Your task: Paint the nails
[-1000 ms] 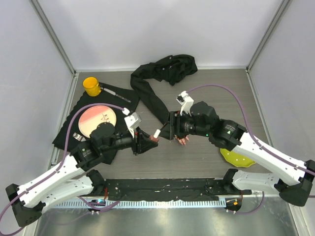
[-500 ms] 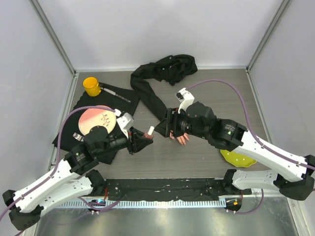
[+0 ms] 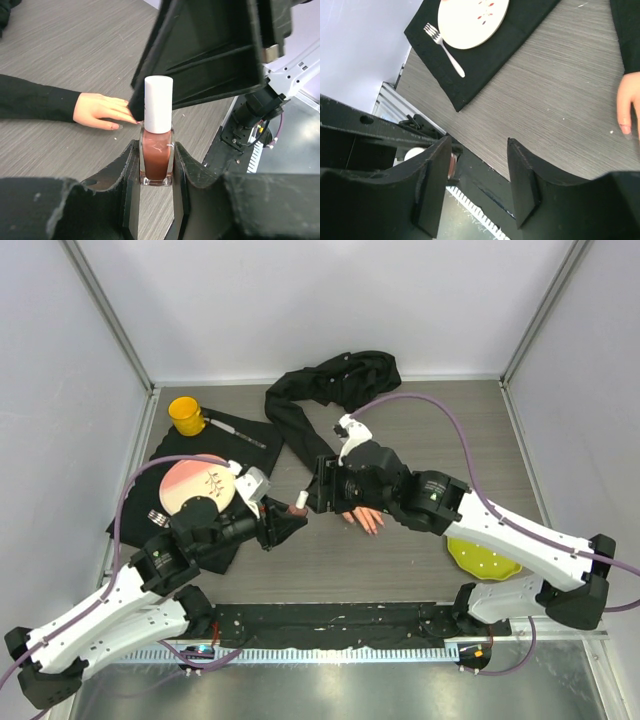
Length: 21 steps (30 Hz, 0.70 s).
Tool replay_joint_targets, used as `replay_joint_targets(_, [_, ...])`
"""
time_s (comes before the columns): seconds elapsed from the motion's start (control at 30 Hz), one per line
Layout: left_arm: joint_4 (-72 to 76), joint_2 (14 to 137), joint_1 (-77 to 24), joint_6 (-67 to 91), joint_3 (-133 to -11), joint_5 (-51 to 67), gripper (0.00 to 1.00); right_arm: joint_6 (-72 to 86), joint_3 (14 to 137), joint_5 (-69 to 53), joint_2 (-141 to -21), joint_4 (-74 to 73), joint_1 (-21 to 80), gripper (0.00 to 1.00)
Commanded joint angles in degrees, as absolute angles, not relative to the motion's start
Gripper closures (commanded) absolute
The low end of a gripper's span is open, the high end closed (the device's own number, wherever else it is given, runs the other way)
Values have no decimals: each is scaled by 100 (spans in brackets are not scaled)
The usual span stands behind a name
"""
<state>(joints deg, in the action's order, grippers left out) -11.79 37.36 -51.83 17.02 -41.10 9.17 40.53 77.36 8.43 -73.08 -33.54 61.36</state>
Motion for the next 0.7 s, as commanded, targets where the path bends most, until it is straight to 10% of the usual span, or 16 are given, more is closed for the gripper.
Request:
replay_joint_targets(0.0, [-1143, 3692, -5229, 1608, -4157, 721, 100, 4219, 7945, 1186, -6786, -3199, 6302, 41])
replay_joint_targets(0.47, [-1169, 3814, -5238, 1582, -4175, 448, 100, 3850, 8025, 580, -6820, -2796, 6311, 38])
replay_joint_targets(0.67, [-1151, 3911, -5247, 1582, -4201, 536, 100, 3964, 7998, 554, -7084, -2777, 6311, 56])
